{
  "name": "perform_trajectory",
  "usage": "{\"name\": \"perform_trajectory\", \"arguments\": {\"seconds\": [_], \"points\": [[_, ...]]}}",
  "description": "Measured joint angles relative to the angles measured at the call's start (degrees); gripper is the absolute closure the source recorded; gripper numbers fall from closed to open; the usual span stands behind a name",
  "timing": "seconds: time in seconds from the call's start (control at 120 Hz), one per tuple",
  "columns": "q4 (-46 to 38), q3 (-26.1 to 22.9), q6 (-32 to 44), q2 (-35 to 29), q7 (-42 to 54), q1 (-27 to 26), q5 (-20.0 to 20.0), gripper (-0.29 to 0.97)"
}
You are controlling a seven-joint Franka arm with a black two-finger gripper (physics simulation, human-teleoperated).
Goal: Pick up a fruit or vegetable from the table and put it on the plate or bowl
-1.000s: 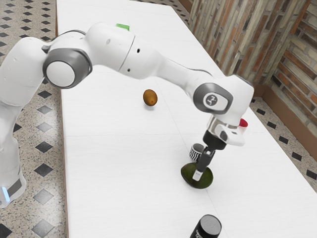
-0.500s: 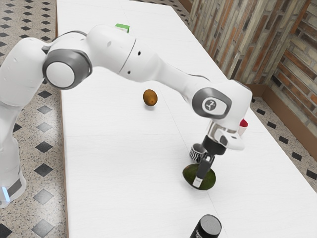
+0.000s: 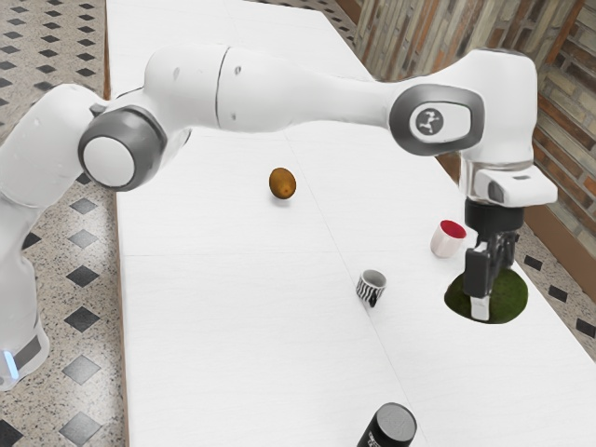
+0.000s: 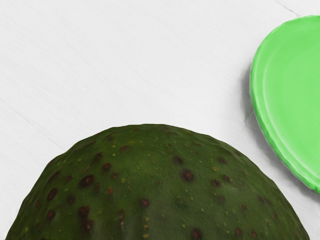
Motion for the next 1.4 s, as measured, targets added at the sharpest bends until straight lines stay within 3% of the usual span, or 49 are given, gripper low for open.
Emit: {"name": "perform_trajectory", "arguments": {"seconds": [0.2,0.517,0.925,1.017,1.275,1.342,1.4], "points": [[14.61,-3.09,0.40,9.97,-2.13,-9.90,5.31,0.22],[16.76,-2.90,8.45,17.72,-4.74,-24.30,10.08,0.23],[16.06,-2.52,16.88,22.13,-6.81,-25.82,11.66,0.22],[16.06,-2.50,17.40,22.18,-6.90,-25.82,11.50,0.10],[15.68,-2.57,17.98,22.14,-6.92,-25.52,10.93,0.02],[15.32,-2.55,17.29,20.79,-7.06,-24.59,10.82,0.01],[14.84,-2.28,12.98,14.35,-7.54,-21.50,11.15,0.01]]}}
